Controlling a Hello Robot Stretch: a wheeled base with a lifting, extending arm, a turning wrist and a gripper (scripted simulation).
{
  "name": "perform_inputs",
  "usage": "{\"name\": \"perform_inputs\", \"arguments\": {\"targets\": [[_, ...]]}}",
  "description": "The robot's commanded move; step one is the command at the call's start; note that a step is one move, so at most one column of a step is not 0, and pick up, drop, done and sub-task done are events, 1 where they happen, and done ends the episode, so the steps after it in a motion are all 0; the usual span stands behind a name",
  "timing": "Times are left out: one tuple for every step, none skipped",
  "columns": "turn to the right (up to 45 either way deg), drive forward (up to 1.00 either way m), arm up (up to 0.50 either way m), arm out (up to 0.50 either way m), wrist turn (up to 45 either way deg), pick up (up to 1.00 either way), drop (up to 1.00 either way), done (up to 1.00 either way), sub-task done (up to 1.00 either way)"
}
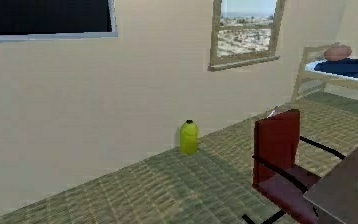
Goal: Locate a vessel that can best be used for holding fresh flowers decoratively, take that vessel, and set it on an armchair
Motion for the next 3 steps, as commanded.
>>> {"name": "perform_inputs", "arguments": {"targets": [[-42.0, 0.0, 0.0, 0.0, 0.0, 0.0, 0.0, 0.0, 0.0], [0.0, 0.6, 0.0, 0.0, 0.0, 0.0, 0.0, 0.0, 0.0], [-45.0, 0.0, 0.0, 0.0, 0.0, 0.0, 0.0, 0.0, 0.0]]}}
